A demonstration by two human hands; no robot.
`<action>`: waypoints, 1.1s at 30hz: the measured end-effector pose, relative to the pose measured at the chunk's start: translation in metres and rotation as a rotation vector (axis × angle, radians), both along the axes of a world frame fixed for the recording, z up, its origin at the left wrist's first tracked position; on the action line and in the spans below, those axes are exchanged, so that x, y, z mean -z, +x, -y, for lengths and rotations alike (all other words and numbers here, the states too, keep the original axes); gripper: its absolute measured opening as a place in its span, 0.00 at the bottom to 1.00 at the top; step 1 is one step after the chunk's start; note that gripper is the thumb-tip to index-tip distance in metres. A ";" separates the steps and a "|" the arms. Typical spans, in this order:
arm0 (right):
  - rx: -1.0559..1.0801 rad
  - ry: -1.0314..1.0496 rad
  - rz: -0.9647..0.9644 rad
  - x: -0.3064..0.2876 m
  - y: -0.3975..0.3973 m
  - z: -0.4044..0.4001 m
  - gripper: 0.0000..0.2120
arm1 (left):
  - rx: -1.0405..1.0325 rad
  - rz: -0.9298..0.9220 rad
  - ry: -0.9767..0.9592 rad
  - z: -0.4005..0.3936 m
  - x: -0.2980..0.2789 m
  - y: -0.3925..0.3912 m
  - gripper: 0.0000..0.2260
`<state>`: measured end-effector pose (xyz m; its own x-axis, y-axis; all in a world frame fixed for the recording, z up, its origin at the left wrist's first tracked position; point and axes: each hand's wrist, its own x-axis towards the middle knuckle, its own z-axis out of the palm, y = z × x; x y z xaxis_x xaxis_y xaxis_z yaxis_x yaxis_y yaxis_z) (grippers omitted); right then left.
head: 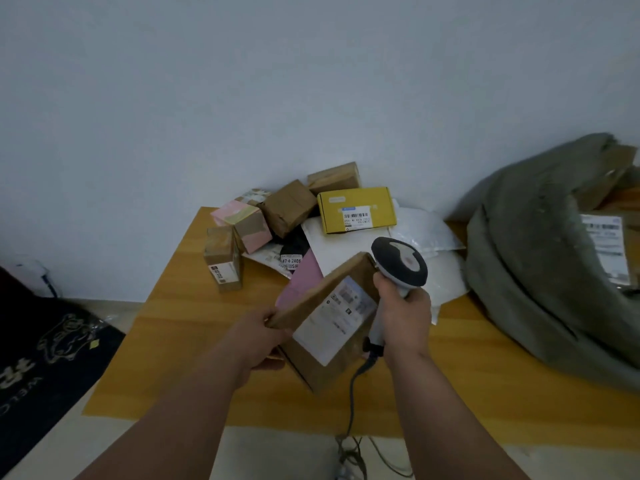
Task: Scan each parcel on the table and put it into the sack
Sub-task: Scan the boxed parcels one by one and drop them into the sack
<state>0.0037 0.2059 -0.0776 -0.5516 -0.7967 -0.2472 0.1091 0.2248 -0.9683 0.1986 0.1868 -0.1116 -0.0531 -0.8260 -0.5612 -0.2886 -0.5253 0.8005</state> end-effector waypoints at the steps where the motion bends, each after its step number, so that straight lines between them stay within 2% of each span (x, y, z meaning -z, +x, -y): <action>1: 0.009 -0.007 -0.001 -0.003 -0.002 -0.005 0.14 | -0.056 -0.037 -0.005 -0.003 0.001 0.000 0.14; 4: -0.016 -0.002 0.076 -0.010 -0.012 -0.018 0.08 | -0.215 -0.162 -0.027 -0.010 0.003 -0.006 0.19; 8: -0.139 0.007 0.169 -0.019 -0.020 -0.036 0.07 | -0.275 -0.236 -0.060 -0.014 0.002 -0.026 0.22; 11: -0.218 0.017 0.189 -0.023 -0.030 -0.047 0.10 | -0.272 -0.246 -0.090 -0.018 0.001 -0.045 0.22; 17: -0.231 -0.023 0.183 -0.034 -0.082 -0.067 0.08 | -0.297 -0.307 -0.124 -0.032 -0.007 -0.102 0.13; 24: -0.251 -0.043 0.166 -0.042 -0.140 -0.086 0.07 | -0.304 -0.340 -0.153 -0.053 -0.015 -0.160 0.13; 29: -0.267 -0.037 0.187 -0.037 -0.172 -0.096 0.12 | -0.322 -0.366 -0.155 -0.064 -0.014 -0.191 0.13; 33: -0.273 -0.048 0.169 -0.038 -0.191 -0.103 0.09 | -0.340 -0.374 -0.150 -0.070 -0.011 -0.208 0.13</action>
<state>-0.1873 0.3086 -0.0399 -0.2698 -0.9226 -0.2757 0.2113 0.2226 -0.9517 -0.0092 0.2564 -0.1002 0.0581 -0.9010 -0.4298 0.1980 -0.4116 0.8896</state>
